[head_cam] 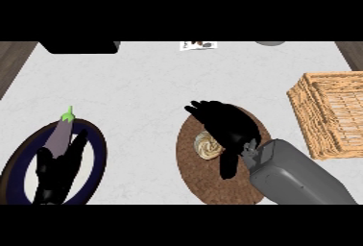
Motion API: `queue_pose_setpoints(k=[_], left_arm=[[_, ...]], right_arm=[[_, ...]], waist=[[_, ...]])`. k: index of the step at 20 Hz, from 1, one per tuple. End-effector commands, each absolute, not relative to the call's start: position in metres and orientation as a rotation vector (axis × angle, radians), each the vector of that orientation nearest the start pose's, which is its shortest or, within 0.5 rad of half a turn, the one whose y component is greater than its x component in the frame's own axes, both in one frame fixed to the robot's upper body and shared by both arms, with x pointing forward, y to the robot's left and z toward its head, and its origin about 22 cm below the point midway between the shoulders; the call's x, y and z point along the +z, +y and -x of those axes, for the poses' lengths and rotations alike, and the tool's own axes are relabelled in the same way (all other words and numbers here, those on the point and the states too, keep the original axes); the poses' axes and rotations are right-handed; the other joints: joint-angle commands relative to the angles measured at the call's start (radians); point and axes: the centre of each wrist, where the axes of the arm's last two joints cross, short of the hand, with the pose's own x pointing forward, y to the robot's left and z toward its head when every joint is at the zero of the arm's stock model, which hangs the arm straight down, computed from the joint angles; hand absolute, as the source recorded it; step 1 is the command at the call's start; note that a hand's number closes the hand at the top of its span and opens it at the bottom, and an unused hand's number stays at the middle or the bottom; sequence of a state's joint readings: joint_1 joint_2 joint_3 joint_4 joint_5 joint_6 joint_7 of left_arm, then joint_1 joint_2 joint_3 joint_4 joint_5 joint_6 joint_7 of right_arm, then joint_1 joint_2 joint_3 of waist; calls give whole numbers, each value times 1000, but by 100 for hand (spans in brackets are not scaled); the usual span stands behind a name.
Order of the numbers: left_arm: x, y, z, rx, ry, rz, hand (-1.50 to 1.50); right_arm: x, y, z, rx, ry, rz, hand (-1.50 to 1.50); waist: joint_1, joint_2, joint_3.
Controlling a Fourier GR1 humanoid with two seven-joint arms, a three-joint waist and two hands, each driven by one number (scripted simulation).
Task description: Pick the cupcake from the placemat and place it in the basket
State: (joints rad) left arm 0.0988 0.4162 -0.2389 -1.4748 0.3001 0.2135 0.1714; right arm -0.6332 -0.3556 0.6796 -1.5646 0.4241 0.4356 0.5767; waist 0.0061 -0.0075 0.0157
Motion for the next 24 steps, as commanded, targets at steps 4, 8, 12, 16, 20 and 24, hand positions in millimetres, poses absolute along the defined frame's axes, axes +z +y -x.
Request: queue_pose_setpoints(k=[4, 8, 12, 16, 20, 24], left_arm=[[-42, 301, -203, -8, -1013, -156, 0], [-58, 283, -195, -37, -1018, -151, 0], [-54, 295, -191, -45, -1027, -167, 0], [-47, 310, -206, -33, -1015, -169, 0], [-53, 299, -198, -24, -1019, -169, 0], [-51, 291, -194, -33, -1016, -143, 0]], right_arm=[[91, -95, -298, 1631, -1173, 486, -150], [89, -92, -296, 1678, -1106, 509, -150], [73, -98, -301, 1689, -1068, 504, -150], [62, -83, -286, 1665, -1099, 502, -150], [59, -84, -300, 1672, -1104, 502, -150], [53, -97, -307, 1680, -1097, 500, -150]], waist=[[1, 10, -16], [-6, 8, -16], [-2, 9, -16], [-7, 9, -16], [-2, 10, -16], [-1, 9, -16]])
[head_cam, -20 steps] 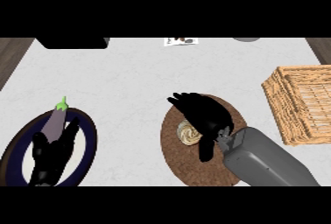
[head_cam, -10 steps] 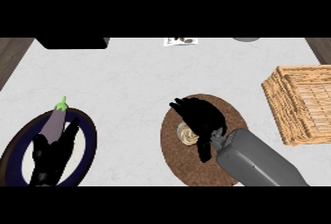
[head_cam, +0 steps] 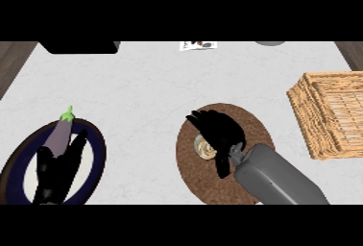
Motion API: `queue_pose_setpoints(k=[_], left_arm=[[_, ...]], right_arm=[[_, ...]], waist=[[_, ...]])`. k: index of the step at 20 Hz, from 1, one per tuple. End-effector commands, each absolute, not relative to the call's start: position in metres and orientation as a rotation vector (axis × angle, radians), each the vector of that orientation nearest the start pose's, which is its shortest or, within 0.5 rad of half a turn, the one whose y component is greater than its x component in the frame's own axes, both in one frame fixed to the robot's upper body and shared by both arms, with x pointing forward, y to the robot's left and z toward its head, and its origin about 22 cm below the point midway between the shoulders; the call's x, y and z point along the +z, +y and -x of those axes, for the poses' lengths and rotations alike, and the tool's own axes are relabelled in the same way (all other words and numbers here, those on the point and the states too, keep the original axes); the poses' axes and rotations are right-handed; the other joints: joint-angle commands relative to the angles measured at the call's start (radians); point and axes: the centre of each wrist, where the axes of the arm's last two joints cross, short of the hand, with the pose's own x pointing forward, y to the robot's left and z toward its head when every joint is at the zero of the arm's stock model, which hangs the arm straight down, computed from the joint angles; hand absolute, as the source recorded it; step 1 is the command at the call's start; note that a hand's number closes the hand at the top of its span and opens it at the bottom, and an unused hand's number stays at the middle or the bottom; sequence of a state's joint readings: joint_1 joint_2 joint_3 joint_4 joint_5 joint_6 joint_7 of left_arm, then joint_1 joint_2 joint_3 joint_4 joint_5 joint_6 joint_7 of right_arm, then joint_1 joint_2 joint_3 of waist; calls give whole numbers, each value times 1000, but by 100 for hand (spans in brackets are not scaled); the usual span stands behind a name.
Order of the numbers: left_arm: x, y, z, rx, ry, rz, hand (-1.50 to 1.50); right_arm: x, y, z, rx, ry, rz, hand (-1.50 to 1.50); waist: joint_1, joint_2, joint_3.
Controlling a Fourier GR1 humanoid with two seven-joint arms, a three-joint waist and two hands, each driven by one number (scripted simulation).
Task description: Pick the cupcake from the placemat and place it in the basket
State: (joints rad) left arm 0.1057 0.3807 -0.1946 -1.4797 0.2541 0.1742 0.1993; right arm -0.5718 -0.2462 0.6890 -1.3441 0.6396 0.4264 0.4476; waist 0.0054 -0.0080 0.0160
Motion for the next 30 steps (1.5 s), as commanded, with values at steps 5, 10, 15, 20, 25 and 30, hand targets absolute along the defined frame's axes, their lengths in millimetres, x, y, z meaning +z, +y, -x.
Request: queue_pose_setpoints(k=[5, 10, 15, 20, 25, 30], left_arm=[[-45, 298, -203, -39, -1012, -147, 0], [-42, 303, -210, -29, -1009, -163, 0], [-63, 290, -203, -39, -1017, -150, 0], [-56, 315, -175, 18, -993, -191, 0], [-51, 314, -174, 57, -1003, -192, 0], [-57, 311, -167, 32, -992, -199, 0]], right_arm=[[31, -95, -311, 1713, -1144, 518, 150], [37, -94, -300, 1818, -1186, 578, 150], [29, -81, -300, 1819, -1218, 603, 150], [20, -138, -252, 1626, -1092, 705, 150], [19, -172, -189, 1473, -1121, 795, 150], [70, -179, -174, 1098, -1361, 733, 150]], waist=[[4, 12, -16], [-7, 9, -16], [-5, 12, -17], [-59, -6, -17], [-78, -7, -17], [-79, -2, -16]])
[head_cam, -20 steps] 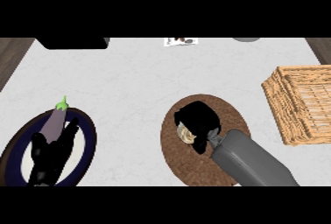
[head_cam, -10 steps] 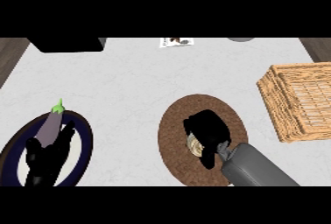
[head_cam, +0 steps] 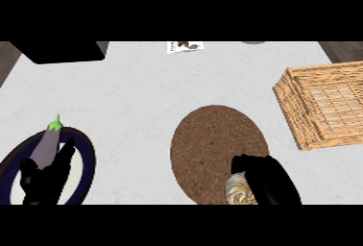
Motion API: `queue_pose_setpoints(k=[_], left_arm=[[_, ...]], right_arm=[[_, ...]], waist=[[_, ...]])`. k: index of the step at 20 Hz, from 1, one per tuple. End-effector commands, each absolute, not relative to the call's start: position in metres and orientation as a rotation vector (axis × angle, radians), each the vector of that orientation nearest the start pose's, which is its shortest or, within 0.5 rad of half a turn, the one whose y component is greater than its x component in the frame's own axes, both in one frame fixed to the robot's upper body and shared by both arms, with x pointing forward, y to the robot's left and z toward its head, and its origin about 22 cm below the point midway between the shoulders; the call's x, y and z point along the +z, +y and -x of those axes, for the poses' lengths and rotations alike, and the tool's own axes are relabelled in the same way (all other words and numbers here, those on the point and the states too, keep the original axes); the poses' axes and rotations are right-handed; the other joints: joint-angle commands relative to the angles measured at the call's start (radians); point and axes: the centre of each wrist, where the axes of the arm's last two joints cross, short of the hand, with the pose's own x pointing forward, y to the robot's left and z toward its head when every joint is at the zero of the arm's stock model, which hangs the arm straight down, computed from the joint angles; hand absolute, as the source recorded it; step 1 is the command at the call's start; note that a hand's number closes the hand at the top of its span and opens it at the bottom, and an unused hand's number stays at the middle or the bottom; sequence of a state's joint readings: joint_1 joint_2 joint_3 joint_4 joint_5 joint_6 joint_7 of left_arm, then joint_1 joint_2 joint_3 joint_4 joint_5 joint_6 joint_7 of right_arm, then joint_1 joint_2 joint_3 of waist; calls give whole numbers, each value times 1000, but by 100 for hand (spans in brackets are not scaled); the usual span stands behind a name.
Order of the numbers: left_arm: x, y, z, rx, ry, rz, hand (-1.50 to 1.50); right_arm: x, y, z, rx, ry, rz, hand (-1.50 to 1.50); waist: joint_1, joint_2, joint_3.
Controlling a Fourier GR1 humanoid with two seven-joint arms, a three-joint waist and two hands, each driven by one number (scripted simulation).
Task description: Pick the cupcake from the placemat and place it in the basket
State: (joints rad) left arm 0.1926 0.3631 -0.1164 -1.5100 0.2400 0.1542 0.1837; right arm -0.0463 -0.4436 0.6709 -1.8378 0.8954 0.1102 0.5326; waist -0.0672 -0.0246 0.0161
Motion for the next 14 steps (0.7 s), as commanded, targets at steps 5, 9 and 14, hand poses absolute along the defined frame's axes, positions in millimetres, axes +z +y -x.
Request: queue_pose_setpoints(k=[5, 9, 14], left_arm=[[-50, 310, -165, 42, -992, -202, 0], [-48, 316, -180, 25, -1015, -189, 0], [-52, 306, -182, 14, -1018, -174, 0]], right_arm=[[131, -173, -159, 575, -1690, 551, 150], [179, -202, -126, 467, -1766, 616, 150], [210, -227, -125, 393, -1717, 766, 150]], waist=[[-1, 13, -15], [5, 18, -17], [24, 20, -18]])
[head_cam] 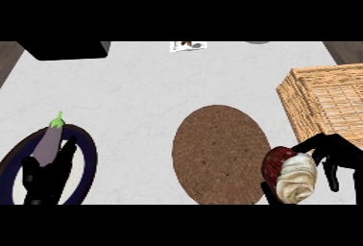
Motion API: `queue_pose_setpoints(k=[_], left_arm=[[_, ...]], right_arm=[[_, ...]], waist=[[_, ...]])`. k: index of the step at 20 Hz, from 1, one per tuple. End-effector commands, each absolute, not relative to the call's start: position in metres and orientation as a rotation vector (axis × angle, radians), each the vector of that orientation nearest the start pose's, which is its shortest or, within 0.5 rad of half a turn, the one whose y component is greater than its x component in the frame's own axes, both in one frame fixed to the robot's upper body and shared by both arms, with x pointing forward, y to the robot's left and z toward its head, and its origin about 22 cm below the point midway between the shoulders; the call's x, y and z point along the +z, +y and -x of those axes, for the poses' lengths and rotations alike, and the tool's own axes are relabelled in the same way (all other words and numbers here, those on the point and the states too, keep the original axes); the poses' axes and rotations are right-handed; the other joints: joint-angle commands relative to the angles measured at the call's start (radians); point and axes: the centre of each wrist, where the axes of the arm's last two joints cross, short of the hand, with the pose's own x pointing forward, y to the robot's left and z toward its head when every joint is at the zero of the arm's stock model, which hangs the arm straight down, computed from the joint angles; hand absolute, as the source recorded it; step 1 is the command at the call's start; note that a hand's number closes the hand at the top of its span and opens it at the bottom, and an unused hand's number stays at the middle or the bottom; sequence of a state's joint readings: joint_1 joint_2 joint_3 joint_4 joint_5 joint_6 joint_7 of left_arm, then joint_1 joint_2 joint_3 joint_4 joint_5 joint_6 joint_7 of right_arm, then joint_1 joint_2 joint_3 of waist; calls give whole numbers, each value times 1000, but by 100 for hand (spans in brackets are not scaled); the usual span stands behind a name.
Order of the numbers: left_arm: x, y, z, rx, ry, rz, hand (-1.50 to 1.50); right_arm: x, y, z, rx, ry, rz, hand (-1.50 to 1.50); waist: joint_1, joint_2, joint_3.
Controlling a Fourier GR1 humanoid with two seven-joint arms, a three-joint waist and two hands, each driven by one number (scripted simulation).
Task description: Pick the cupcake from the placemat and place it in the basket
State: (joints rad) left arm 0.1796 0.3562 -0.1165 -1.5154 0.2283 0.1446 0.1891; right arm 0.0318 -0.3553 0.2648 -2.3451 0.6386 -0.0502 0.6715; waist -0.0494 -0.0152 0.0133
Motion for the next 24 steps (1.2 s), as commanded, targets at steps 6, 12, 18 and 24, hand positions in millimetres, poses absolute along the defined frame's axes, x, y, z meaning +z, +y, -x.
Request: queue_pose_setpoints(k=[6, 12, 18, 24], left_arm=[[-42, 305, -180, 6, -1019, -163, 0], [-47, 301, -189, -17, -1020, -180, 0], [-48, 297, -189, -42, -1013, -157, 0], [-43, 300, -197, -28, -1034, -148, 0]], right_arm=[[244, -249, -152, 266, -1721, 835, 150], [290, -293, -188, 210, -1647, 867, 150], [313, -357, -220, 218, -1575, 911, 150], [287, -402, -245, 241, -1565, 895, 150]], waist=[[17, 7, -14], [31, 12, -14], [51, 18, -13], [58, 19, -13]])
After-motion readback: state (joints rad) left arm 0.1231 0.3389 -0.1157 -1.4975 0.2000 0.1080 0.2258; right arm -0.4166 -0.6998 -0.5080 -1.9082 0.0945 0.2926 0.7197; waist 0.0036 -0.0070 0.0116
